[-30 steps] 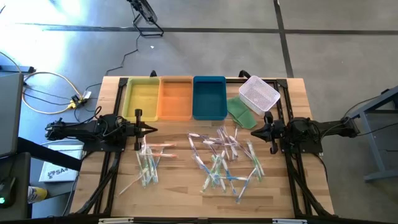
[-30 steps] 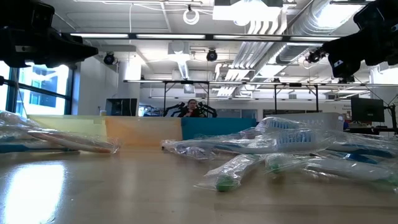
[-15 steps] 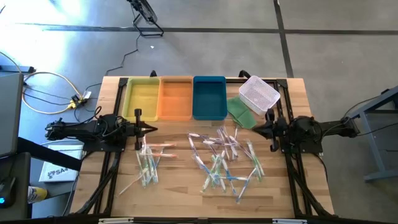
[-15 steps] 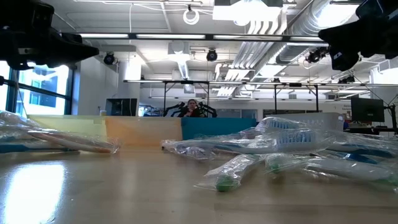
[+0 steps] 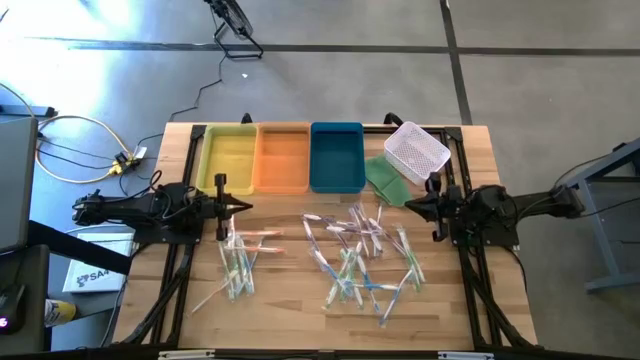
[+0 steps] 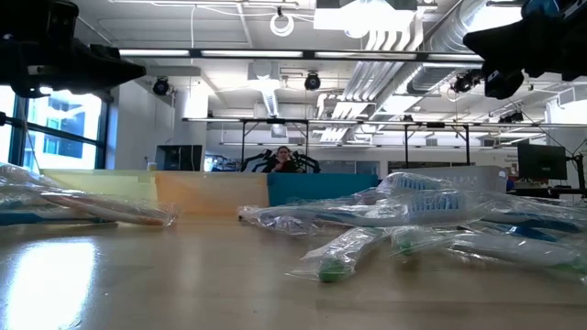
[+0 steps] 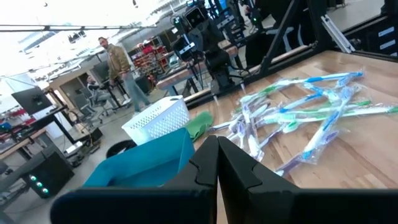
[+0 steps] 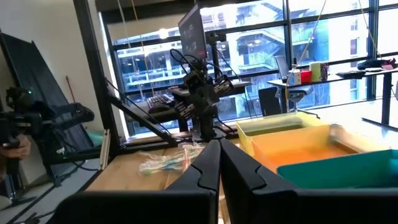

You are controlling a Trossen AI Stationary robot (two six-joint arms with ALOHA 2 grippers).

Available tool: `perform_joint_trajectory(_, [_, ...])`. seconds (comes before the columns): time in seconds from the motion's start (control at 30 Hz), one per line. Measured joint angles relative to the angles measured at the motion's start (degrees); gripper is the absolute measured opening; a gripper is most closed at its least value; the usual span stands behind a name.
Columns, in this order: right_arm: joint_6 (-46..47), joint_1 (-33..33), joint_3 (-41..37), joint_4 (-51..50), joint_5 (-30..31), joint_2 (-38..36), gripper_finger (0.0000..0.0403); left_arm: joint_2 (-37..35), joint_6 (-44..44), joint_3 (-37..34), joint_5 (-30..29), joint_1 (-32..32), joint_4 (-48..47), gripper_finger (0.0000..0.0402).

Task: Pick & Place Toothbrushes
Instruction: Put the green toothbrush into the white bin

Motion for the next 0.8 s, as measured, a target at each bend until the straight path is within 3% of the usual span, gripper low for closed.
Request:
perform_joint_trajectory(0.3, [0.0, 0.0, 5.0, 1.3, 1.5, 10.3, 0.0004, 0.0, 0.0, 0.1, 0.0, 0.0, 0.0, 0.0000])
perform_joint_trajectory(0.53, [1.5, 0.0, 14.8, -10.5, 4.8, 18.5, 0.0003, 0.0, 0.0, 0.2, 0.0, 0.0, 0.0, 0.0000])
perform_joint_trajectory(0.8, [12.0, 0.0, 23.3, -25.0, 8.5, 28.3, 0.0004, 0.0, 0.0, 0.2, 0.1, 0.0, 0.0, 0.0000])
